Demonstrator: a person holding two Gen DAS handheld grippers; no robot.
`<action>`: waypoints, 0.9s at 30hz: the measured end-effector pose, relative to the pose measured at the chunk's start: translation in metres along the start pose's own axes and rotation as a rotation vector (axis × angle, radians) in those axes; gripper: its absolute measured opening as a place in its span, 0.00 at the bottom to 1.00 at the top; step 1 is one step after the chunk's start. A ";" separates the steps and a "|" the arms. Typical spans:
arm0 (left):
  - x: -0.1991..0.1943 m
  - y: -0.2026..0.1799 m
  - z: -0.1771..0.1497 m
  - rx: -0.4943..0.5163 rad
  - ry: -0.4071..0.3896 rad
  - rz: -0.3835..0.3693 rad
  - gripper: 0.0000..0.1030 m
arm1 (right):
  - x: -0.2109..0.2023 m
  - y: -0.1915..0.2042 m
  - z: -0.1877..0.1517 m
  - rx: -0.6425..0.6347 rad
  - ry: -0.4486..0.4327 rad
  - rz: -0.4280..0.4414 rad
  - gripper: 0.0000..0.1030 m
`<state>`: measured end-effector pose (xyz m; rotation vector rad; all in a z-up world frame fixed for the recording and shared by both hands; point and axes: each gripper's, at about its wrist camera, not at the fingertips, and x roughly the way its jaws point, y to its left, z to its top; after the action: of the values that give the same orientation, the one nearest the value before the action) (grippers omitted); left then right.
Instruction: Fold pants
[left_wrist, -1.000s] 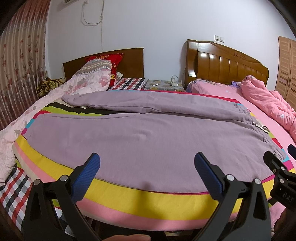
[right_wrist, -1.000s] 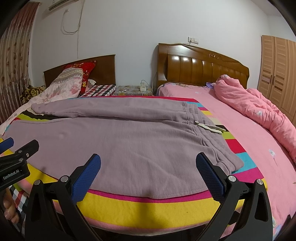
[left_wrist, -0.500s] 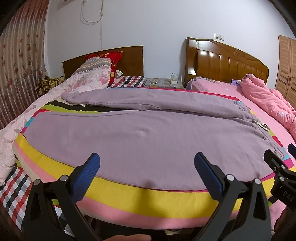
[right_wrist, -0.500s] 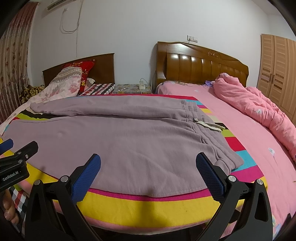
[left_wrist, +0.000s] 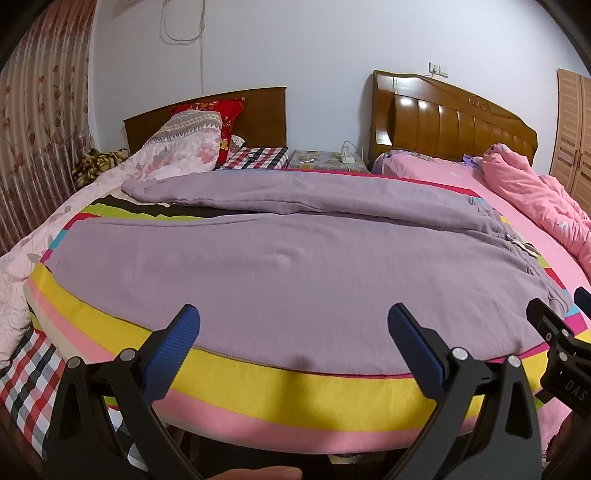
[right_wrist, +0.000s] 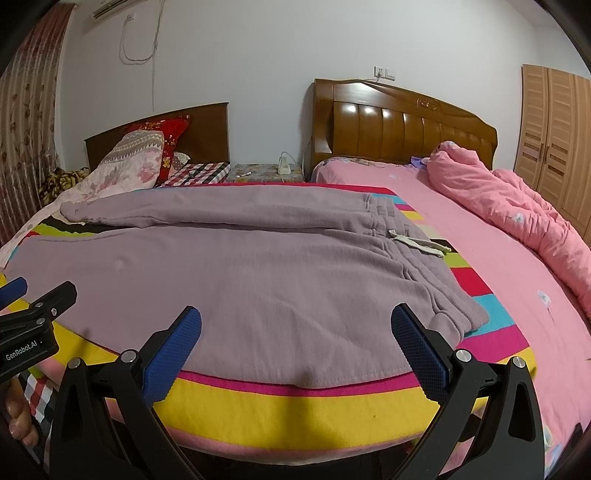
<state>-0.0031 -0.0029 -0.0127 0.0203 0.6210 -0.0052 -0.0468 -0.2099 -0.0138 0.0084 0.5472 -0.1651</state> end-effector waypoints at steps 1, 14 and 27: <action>0.000 0.000 0.000 0.000 0.001 0.000 0.99 | 0.000 0.000 0.000 0.000 0.001 0.000 0.96; 0.001 -0.001 -0.001 -0.001 0.011 0.001 0.99 | 0.001 0.000 -0.001 0.001 0.005 0.000 0.96; 0.015 -0.003 0.013 0.121 0.018 -0.049 0.99 | 0.029 -0.027 0.021 -0.081 0.053 0.098 0.96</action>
<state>0.0168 -0.0062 -0.0111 0.1227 0.6387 -0.0907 -0.0153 -0.2422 -0.0097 -0.0394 0.6045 -0.0471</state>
